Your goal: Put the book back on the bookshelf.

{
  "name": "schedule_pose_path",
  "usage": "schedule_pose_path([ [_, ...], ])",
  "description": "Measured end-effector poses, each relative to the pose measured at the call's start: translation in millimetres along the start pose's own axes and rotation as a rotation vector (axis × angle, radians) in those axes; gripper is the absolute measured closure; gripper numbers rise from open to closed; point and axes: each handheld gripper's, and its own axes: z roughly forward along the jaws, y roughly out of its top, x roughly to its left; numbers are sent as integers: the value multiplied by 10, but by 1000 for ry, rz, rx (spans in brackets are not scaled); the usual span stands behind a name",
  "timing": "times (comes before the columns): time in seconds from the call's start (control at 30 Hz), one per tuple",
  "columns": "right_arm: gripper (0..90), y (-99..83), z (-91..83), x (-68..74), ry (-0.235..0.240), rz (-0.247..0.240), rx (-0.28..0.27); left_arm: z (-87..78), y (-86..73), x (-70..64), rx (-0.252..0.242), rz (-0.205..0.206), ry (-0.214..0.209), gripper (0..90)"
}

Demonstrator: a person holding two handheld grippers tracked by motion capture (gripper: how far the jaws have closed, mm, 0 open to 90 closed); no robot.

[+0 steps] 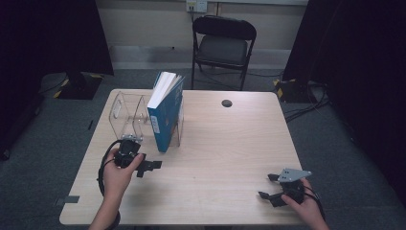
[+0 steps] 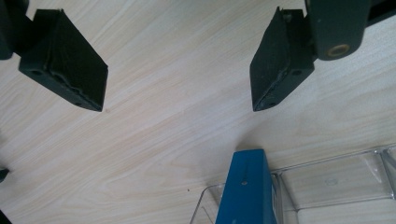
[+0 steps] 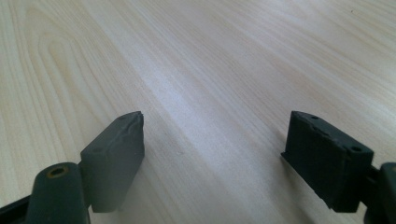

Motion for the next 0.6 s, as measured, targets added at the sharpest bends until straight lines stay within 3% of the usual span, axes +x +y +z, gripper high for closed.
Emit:
schedule_pose_path([
  [0.07,193,0,0,0,0,1,0,12,-20,18,15,16,-1,193],
  [0.23,193,0,0,0,0,0,0,79,-97,27,12,-7,-3,193],
  [0.6,193,0,0,0,0,0,0,187,-258,73,35,-12,5,193],
])
